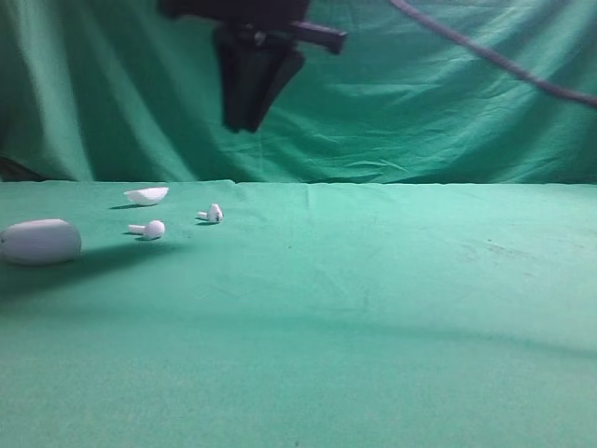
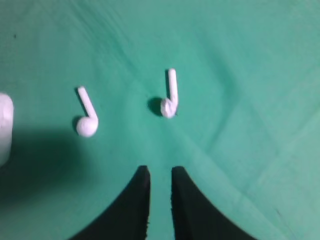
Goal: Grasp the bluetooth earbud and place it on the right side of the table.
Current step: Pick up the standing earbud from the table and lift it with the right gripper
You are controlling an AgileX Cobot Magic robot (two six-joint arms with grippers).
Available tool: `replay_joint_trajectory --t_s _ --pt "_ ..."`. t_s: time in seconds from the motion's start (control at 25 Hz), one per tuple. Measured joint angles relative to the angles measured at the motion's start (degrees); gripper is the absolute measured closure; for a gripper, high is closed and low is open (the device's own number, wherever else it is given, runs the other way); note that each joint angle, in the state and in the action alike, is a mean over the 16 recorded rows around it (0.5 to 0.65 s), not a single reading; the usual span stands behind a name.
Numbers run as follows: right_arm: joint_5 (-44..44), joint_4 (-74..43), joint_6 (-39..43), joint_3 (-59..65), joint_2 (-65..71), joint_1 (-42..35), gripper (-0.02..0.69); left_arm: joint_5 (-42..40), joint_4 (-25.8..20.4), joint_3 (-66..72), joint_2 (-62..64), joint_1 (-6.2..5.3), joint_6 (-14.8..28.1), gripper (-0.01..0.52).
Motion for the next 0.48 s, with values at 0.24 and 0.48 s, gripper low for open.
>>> replay_joint_trajectory --t_s 0.24,0.48 --pt "-0.04 -2.08 2.97 -8.46 8.37 1.20 0.322 0.00 0.00 0.00 0.00 0.00 0.00 0.514" --pt "-0.46 -3.64 6.06 -11.89 12.97 1.33 0.289 0.00 0.00 0.00 0.00 0.00 0.00 0.514"
